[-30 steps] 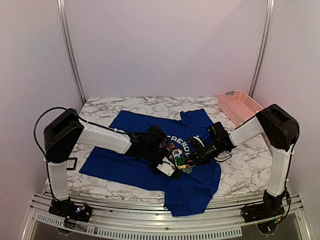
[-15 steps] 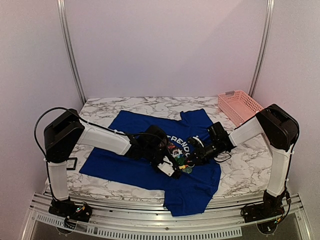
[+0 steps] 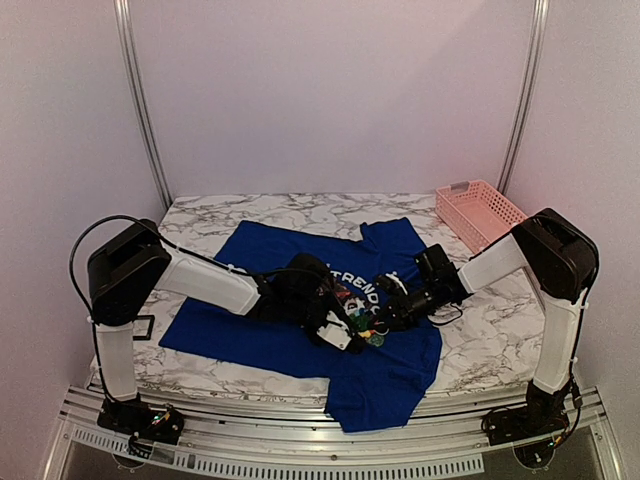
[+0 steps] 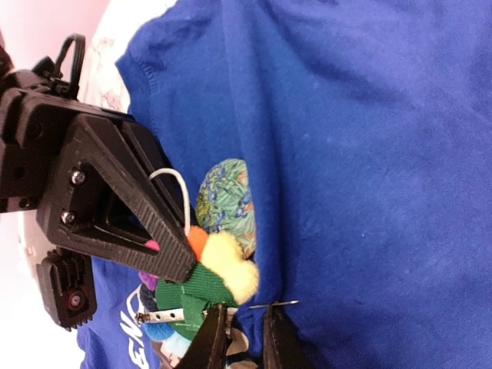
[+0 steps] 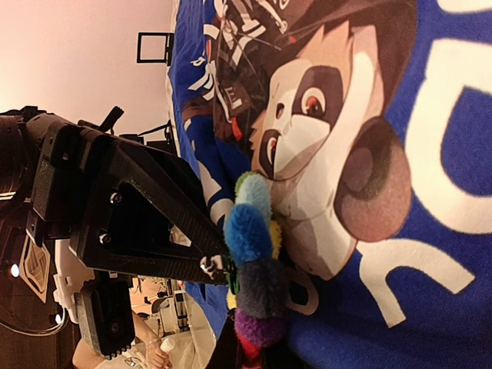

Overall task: Pin the brooch onto the clothing
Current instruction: Pin the clothing with brooches onto the flattened clothing.

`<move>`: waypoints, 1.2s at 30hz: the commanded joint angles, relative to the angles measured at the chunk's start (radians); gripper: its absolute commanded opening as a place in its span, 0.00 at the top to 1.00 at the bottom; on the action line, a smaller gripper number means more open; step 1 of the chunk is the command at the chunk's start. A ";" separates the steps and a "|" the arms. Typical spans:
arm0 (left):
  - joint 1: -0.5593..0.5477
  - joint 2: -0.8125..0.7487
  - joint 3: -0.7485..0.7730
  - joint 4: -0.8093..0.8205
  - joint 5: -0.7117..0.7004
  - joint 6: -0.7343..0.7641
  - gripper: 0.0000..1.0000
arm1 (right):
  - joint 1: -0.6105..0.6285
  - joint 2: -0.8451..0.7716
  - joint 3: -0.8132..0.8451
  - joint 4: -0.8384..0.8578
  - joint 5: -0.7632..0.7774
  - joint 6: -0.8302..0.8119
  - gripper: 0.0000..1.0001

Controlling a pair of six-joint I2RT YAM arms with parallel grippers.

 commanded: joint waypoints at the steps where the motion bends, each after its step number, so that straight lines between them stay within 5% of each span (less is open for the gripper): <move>1: 0.007 -0.055 0.005 0.067 0.009 -0.086 0.82 | 0.021 -0.004 -0.022 -0.033 -0.005 -0.022 1.00; 10: 0.038 -0.036 0.161 -0.223 0.148 -0.492 0.81 | 0.025 -0.038 -0.032 -0.017 0.013 -0.040 1.00; 17: 0.048 -0.020 0.181 -0.284 0.207 -0.691 0.80 | 0.026 -0.045 -0.039 0.009 0.013 -0.035 1.00; 22: 0.061 -0.044 0.170 -0.312 0.195 -0.679 0.74 | 0.026 -0.042 -0.042 0.006 0.019 -0.039 1.00; 27: 0.082 -0.066 0.156 -0.370 0.148 -0.515 0.65 | 0.026 -0.026 -0.035 0.004 0.005 -0.035 1.00; 31: 0.089 -0.041 0.182 -0.452 0.165 -0.512 0.49 | 0.026 -0.021 -0.033 -0.002 0.005 -0.036 1.00; 36: 0.080 -0.026 0.152 -0.450 0.196 -0.541 0.53 | 0.027 -0.021 -0.033 -0.003 0.006 -0.037 1.00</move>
